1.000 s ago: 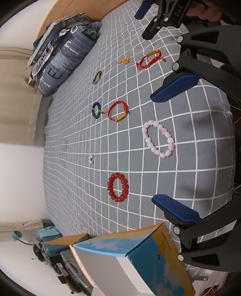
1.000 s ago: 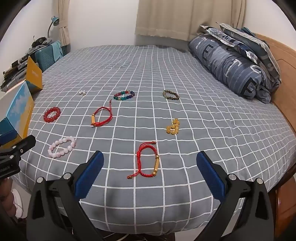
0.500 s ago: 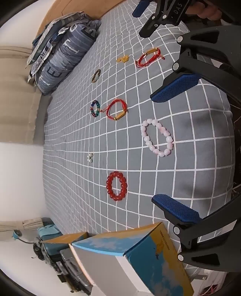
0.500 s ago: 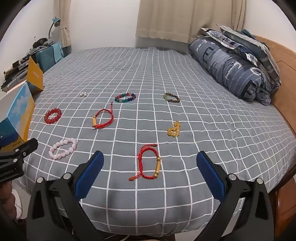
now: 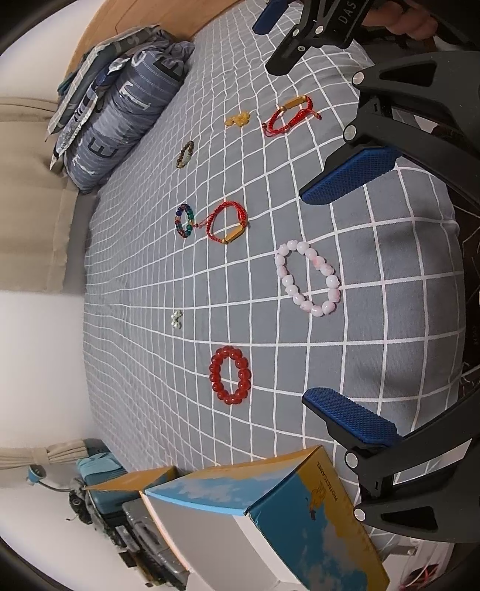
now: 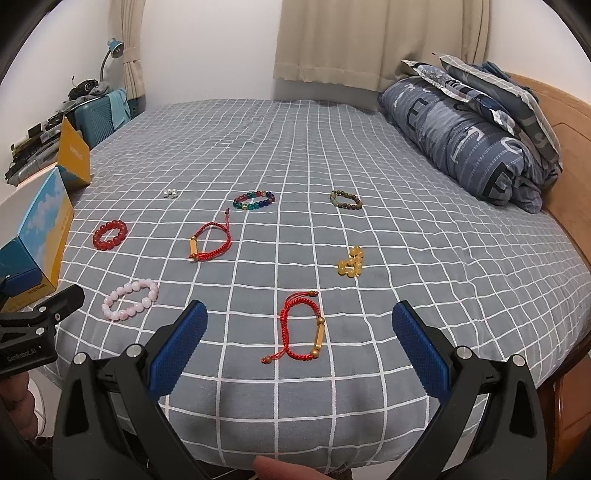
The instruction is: Organize jewelry
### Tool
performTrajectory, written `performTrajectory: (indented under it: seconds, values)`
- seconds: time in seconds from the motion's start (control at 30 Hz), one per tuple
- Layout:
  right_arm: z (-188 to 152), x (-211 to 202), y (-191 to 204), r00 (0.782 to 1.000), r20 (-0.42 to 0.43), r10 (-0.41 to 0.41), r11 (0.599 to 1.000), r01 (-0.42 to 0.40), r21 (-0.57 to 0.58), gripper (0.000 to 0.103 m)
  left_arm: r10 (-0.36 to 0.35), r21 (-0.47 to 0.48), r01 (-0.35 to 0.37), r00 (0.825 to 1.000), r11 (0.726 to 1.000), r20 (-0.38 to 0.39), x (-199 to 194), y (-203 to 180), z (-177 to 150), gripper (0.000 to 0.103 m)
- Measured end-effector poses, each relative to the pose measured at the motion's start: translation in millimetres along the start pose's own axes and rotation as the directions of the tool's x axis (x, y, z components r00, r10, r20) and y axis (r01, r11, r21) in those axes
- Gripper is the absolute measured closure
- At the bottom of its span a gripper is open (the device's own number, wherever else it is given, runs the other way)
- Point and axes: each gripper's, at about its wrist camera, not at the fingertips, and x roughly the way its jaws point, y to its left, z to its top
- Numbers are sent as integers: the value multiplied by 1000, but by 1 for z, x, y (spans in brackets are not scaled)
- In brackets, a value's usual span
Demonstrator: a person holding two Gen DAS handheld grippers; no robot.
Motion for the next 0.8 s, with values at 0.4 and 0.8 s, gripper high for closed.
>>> performTrajectory:
  seconds: [0.4, 0.8]
  values:
    - [1, 0, 3, 1000, 1, 13, 1000, -13, -8, 6, 11, -6, -11, 1000, 1000, -7, -1, 4, 0, 6]
    - [2, -1, 4, 1000, 5, 9, 1000, -9, -9, 6, 4, -10, -5, 1000, 1000, -8, -4, 4, 0, 6]
